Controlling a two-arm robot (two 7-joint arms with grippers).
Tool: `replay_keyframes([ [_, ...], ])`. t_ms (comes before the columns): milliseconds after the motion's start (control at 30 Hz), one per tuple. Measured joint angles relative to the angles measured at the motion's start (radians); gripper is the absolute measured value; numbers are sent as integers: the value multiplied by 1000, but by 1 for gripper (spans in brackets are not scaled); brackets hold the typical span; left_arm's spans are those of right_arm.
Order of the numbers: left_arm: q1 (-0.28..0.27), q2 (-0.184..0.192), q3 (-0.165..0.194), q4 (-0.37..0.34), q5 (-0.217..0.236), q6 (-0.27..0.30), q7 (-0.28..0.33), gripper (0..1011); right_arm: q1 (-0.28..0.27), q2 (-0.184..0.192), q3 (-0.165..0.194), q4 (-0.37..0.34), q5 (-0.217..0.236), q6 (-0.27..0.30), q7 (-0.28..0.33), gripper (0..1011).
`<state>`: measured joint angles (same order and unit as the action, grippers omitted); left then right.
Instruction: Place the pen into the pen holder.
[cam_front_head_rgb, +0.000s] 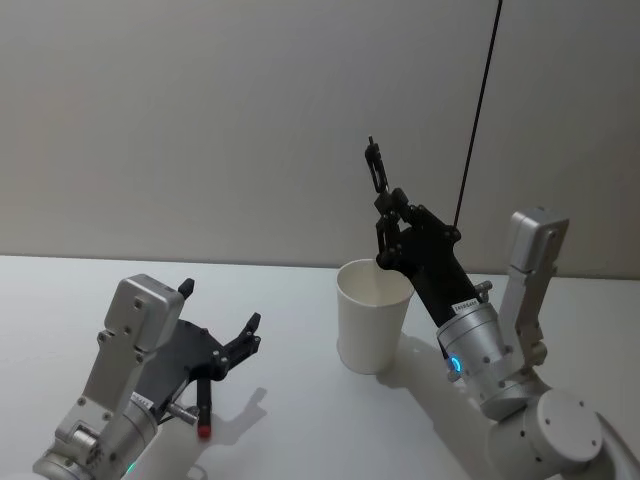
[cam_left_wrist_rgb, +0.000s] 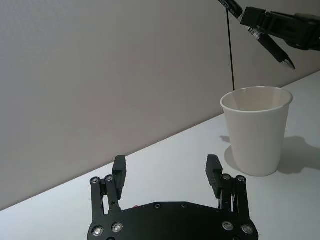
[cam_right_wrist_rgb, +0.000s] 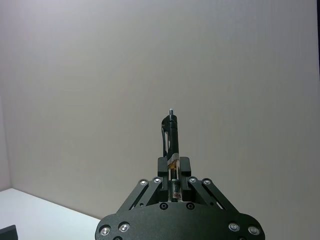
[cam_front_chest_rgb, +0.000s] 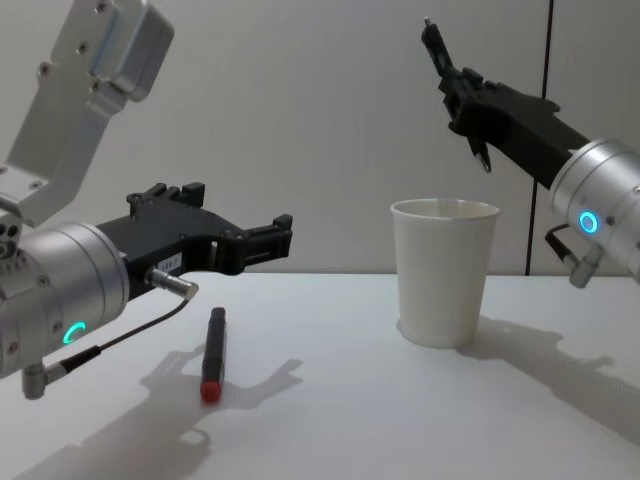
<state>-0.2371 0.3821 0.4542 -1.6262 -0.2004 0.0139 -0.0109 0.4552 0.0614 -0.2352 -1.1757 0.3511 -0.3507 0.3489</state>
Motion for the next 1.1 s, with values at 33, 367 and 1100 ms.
replay_keyframes([
  [33,0,0,0,0,0,0,0,1003,1,-3,-1,6,-6,-3,-4,134],
  [367,0,0,0,0,0,0,0,1003,-4,-14,0,23,-31,-8,-24,134],
  [1100,0,0,0,0,0,0,0,1003,-4,-37,2,66,-70,-17,-40,134],
])
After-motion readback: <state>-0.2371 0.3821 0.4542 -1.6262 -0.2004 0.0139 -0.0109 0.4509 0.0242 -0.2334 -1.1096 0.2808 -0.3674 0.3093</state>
